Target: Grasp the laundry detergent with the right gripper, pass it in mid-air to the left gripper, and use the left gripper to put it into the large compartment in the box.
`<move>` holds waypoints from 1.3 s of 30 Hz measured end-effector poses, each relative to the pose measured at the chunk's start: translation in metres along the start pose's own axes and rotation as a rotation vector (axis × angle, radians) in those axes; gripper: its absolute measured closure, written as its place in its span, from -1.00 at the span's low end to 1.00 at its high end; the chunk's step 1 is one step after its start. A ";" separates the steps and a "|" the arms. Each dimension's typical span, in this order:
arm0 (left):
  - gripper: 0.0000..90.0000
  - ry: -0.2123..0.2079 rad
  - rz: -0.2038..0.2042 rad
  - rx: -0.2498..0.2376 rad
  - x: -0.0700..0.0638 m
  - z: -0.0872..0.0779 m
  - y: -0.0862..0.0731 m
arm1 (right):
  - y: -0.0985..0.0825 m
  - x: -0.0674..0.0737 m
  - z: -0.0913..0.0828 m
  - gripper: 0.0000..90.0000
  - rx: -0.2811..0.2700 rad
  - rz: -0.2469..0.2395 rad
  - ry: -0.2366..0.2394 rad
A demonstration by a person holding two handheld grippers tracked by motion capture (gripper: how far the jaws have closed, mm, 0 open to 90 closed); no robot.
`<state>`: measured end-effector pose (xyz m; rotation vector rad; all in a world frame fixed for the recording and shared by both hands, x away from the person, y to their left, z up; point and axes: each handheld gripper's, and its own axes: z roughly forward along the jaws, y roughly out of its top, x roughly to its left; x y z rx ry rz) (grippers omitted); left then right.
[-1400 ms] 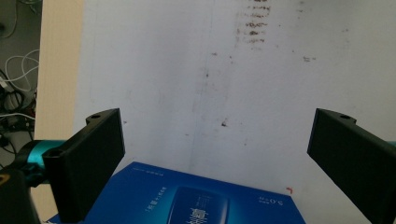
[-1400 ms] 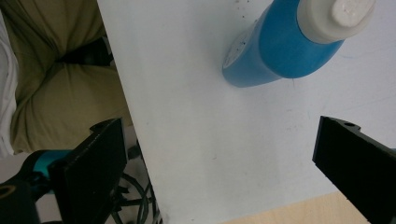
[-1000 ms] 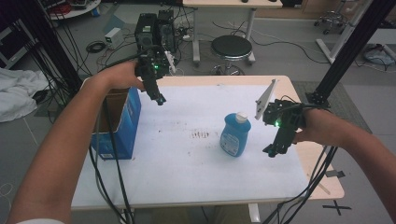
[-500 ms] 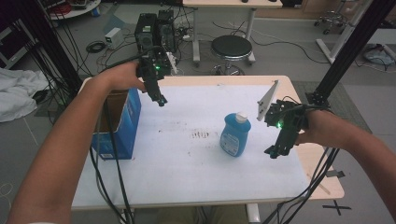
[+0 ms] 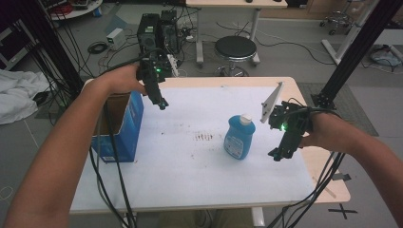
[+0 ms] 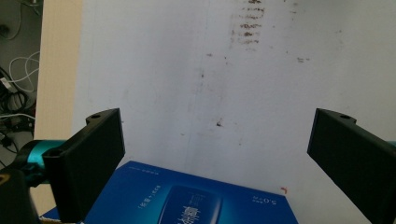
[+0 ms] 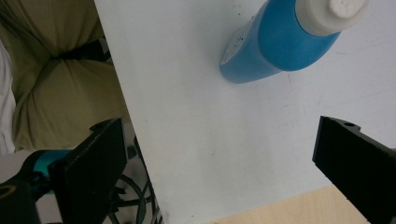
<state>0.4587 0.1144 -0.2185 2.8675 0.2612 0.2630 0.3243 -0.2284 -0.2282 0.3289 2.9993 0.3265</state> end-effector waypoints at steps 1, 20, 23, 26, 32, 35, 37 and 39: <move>-0.91 0.001 0.001 -0.001 0.000 0.000 0.000 | 0.000 0.000 0.000 -0.95 -0.001 0.003 -0.002; -0.91 -0.006 0.002 -0.002 0.001 0.007 0.000 | -0.014 -0.005 0.009 -0.95 0.000 0.107 -0.030; -0.91 -0.009 0.002 0.000 0.002 0.008 0.001 | -0.016 -0.007 0.009 -0.95 0.005 0.122 -0.039; -0.91 -0.010 0.005 0.004 0.002 0.008 0.002 | -0.018 -0.010 0.010 -0.95 0.005 0.153 -0.050; -0.91 -0.011 -0.002 0.009 0.002 0.009 0.000 | -0.027 -0.018 0.019 -0.95 -0.008 0.233 -0.061; -0.91 -0.010 -0.007 0.012 0.001 0.010 -0.001 | -0.032 -0.020 0.023 -0.95 -0.024 0.281 -0.052; -0.91 -0.008 -0.001 0.011 0.001 0.011 -0.001 | -0.036 -0.021 0.026 -0.95 -0.028 0.312 -0.051; -0.91 -0.010 -0.007 0.010 0.000 0.011 -0.001 | -0.039 -0.021 0.029 -0.95 -0.040 0.329 -0.052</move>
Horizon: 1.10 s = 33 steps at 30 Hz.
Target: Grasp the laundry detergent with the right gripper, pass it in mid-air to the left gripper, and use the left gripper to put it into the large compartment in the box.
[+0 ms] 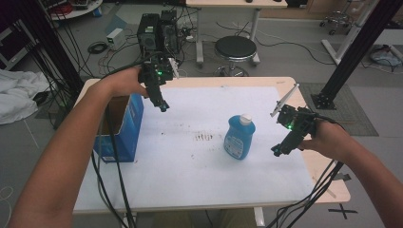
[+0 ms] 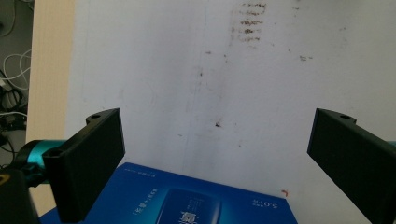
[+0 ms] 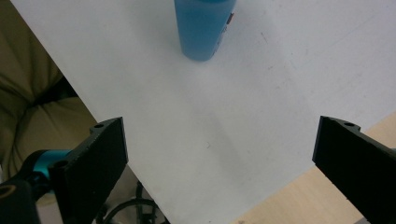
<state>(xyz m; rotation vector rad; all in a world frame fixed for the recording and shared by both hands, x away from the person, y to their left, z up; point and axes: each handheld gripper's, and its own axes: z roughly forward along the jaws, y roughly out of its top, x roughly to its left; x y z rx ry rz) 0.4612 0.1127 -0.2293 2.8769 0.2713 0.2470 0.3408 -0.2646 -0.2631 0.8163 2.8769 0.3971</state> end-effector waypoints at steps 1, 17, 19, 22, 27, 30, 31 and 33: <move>-0.91 0.000 0.005 0.002 0.000 0.000 0.000 | -0.002 0.000 0.001 -0.95 -0.009 0.015 0.001; -0.91 -0.005 0.006 -0.003 -0.001 0.004 -0.001 | -0.022 -0.005 0.018 -0.95 -0.145 0.156 0.023; -0.91 -0.006 0.001 -0.002 -0.001 0.004 -0.002 | -0.023 -0.005 0.020 -0.95 -0.159 0.159 0.024; -0.91 -0.006 0.001 -0.004 -0.001 0.004 -0.002 | -0.026 -0.004 0.023 -0.95 -0.171 0.173 0.029; -0.91 -0.008 -0.002 -0.004 -0.002 0.005 -0.002 | -0.031 -0.003 0.030 -0.95 -0.197 0.195 0.039; -0.91 -0.010 -0.001 -0.005 -0.002 0.005 -0.002 | -0.033 -0.001 0.034 -0.95 -0.208 0.195 0.037; -0.91 -0.008 -0.001 -0.006 -0.002 0.005 -0.002 | -0.033 0.000 0.035 -0.95 -0.218 0.199 0.033; -0.91 -0.008 0.002 -0.006 -0.001 0.005 -0.002 | -0.033 0.001 0.038 -0.95 -0.243 0.205 0.031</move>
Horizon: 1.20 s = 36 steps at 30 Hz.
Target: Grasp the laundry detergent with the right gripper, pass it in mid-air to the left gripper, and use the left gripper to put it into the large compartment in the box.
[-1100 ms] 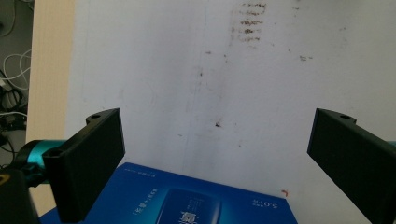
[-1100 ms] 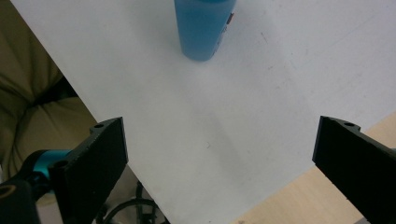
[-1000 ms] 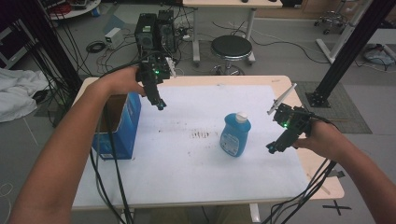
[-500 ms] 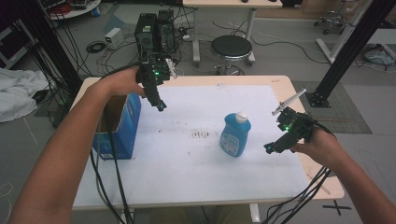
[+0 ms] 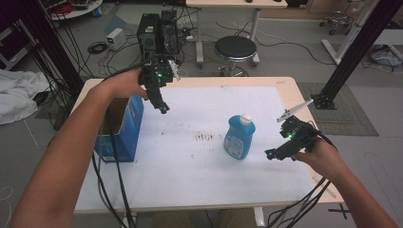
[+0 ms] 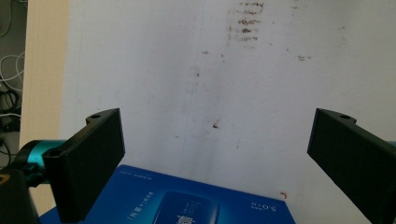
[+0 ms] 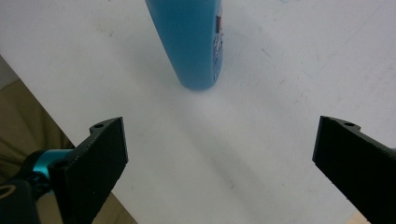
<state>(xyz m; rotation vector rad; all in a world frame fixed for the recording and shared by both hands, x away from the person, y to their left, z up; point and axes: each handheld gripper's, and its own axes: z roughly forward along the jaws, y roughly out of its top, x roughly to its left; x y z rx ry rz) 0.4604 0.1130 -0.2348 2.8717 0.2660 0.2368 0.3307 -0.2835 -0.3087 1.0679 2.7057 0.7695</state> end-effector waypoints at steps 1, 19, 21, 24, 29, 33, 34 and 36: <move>-0.91 0.000 -0.001 0.000 0.000 0.000 0.000 | 0.000 0.000 0.001 -0.95 -0.016 0.001 0.001; -0.91 0.000 0.009 -0.005 0.000 0.001 -0.001 | -0.010 0.008 0.016 -0.95 -0.250 0.028 -0.020; -0.91 0.000 0.007 -0.005 0.000 0.001 -0.001 | -0.011 0.008 0.018 -0.95 -0.260 0.023 -0.019; -0.91 0.002 0.010 -0.006 -0.001 0.001 0.000 | -0.012 0.010 0.022 -0.95 -0.274 0.019 -0.019; -0.91 0.004 0.016 -0.006 -0.001 0.000 0.002 | -0.011 0.011 0.027 -0.95 -0.296 0.033 -0.016; -0.91 0.002 0.013 0.001 -0.002 0.001 0.002 | -0.010 0.012 0.031 -0.95 -0.302 0.028 -0.017; -0.91 0.002 0.015 0.002 -0.002 0.001 0.001 | -0.009 0.013 0.033 -0.95 -0.304 0.028 -0.017; -0.91 0.000 0.011 -0.005 -0.002 0.001 0.001 | -0.009 0.013 0.037 -0.95 -0.308 0.025 -0.017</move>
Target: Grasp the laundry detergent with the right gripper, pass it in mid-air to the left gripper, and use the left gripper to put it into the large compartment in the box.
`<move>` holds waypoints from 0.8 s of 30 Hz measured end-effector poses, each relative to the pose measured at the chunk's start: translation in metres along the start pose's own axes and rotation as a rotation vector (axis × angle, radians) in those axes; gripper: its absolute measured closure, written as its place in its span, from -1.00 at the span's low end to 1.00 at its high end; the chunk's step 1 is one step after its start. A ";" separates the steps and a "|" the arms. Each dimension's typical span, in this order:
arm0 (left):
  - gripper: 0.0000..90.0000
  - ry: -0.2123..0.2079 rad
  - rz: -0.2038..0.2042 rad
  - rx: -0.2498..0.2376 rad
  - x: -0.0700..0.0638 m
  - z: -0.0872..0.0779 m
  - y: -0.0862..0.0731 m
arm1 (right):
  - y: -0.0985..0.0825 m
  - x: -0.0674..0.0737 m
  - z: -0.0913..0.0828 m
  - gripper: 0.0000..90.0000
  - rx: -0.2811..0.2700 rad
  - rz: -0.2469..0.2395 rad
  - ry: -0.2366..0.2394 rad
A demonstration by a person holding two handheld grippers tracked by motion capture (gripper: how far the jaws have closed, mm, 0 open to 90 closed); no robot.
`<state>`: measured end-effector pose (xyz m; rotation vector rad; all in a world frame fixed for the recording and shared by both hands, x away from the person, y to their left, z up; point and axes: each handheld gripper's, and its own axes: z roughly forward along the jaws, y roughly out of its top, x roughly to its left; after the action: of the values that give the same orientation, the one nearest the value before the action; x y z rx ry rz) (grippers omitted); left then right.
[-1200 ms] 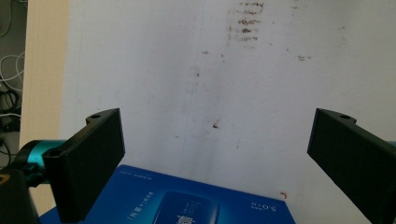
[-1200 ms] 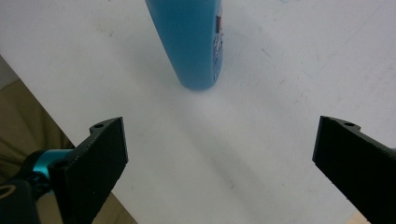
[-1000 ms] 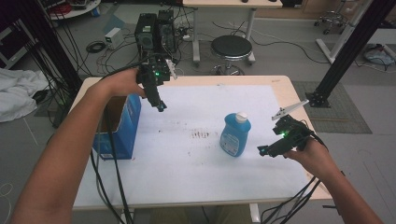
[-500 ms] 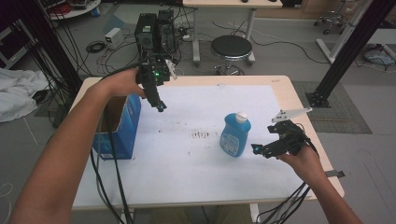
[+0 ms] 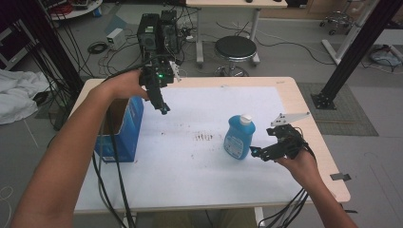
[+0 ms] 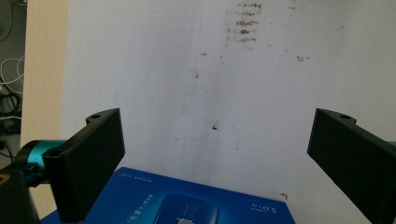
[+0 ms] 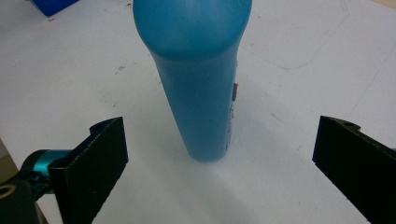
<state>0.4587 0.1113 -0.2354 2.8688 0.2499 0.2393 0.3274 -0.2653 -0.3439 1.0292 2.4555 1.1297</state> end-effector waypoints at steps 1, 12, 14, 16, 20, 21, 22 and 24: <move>-0.91 0.000 0.000 -0.001 0.000 0.000 0.000 | 0.000 0.000 0.002 -0.95 -0.004 0.003 0.003; -0.91 -0.004 0.004 0.001 0.000 0.003 0.002 | -0.001 0.002 0.021 -0.95 -0.055 0.001 0.001; -0.91 -0.006 0.004 0.003 0.000 0.003 0.002 | -0.001 0.003 0.024 -0.95 -0.059 -0.002 0.003; -0.91 -0.005 0.006 0.006 0.000 0.003 0.002 | -0.001 0.003 0.026 -0.95 -0.066 -0.003 -0.002; -0.91 -0.004 0.007 0.002 0.000 0.002 0.002 | -0.002 0.003 0.029 -0.95 -0.082 -0.005 -0.007; -0.91 -0.006 0.008 0.002 0.000 0.002 0.002 | -0.002 0.003 0.031 -0.95 -0.086 -0.004 -0.007; -0.91 -0.005 0.007 0.000 0.000 0.002 0.002 | -0.002 0.003 0.032 -0.95 -0.085 -0.001 -0.007; -0.91 -0.004 0.013 0.002 0.000 0.002 0.002 | -0.002 0.004 0.034 -0.95 -0.090 -0.002 -0.010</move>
<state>0.4594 0.1095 -0.2365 2.8734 0.2310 0.2361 0.3398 -0.2447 -0.3682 1.0028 2.3733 1.2195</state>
